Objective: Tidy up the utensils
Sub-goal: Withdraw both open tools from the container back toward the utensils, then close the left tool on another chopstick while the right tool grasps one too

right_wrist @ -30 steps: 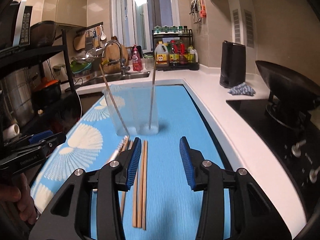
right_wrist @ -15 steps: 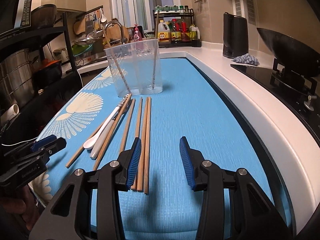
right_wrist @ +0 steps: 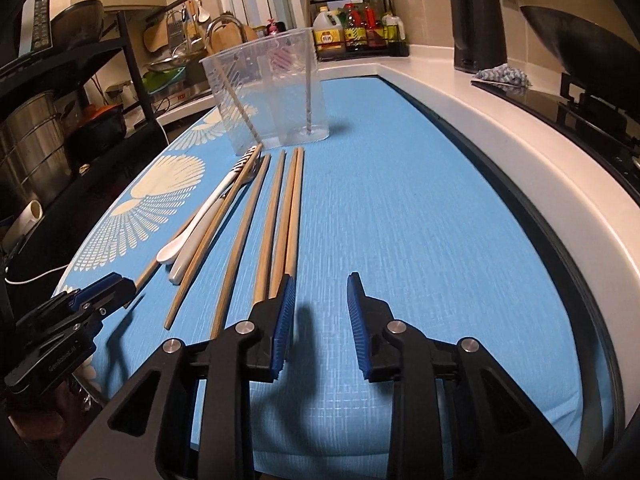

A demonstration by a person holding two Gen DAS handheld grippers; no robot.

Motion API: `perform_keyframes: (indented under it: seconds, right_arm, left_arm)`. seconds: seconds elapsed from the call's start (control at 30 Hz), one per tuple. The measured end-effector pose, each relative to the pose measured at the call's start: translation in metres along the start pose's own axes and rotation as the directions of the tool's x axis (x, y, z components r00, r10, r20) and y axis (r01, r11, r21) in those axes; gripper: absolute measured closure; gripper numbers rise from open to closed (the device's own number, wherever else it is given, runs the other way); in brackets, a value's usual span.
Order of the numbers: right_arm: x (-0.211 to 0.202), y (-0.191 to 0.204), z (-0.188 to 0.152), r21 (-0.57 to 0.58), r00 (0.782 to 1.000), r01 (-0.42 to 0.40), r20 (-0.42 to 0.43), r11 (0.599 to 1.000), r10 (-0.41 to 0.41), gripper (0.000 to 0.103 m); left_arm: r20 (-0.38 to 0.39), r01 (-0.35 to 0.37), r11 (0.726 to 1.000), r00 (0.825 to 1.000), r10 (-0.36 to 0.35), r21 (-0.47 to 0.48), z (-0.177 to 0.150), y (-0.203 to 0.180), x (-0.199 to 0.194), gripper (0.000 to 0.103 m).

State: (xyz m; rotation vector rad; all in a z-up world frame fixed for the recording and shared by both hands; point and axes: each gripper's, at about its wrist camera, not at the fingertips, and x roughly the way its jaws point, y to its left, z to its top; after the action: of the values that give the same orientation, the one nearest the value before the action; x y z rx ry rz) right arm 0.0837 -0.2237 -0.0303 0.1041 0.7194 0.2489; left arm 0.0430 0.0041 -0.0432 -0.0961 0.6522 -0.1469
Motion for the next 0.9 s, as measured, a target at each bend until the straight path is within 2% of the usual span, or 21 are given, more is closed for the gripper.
perform_keyframes:
  seconds: [0.3, 0.5, 0.7, 0.77, 0.9]
  right_arm:
    - [0.008, 0.01, -0.002, -0.058, 1.0, -0.002, -0.015, 0.998, 0.001, 0.079]
    - [0.006, 0.012, -0.005, -0.078, 1.0, 0.016, -0.006, 0.997, -0.017, 0.085]
    - [0.008, 0.01, -0.003, -0.077, 1.0, 0.022, -0.004, 0.997, -0.022, 0.097]
    - [0.008, 0.01, -0.003, -0.081, 1.0, 0.023, -0.004, 0.996, -0.023, 0.098]
    - [0.007, 0.006, -0.003, -0.081, 0.999, 0.048, 0.002, 0.996, -0.048, 0.098]
  left_arm:
    - [-0.006, -0.016, 1.0, 1.0, 0.016, 0.021, -0.001, -0.004, 0.005, 0.078]
    - [0.007, -0.045, 0.998, 0.999, 0.044, 0.046, 0.001, -0.01, 0.011, 0.078]
    - [0.022, -0.075, 0.996, 0.997, 0.074, 0.048, 0.002, -0.012, 0.015, 0.089]
    - [0.022, -0.077, 0.996, 0.997, 0.076, 0.051, 0.003, -0.012, 0.015, 0.095]
    - [0.023, -0.08, 0.995, 0.997, 0.079, 0.054, 0.003, -0.008, 0.013, 0.096]
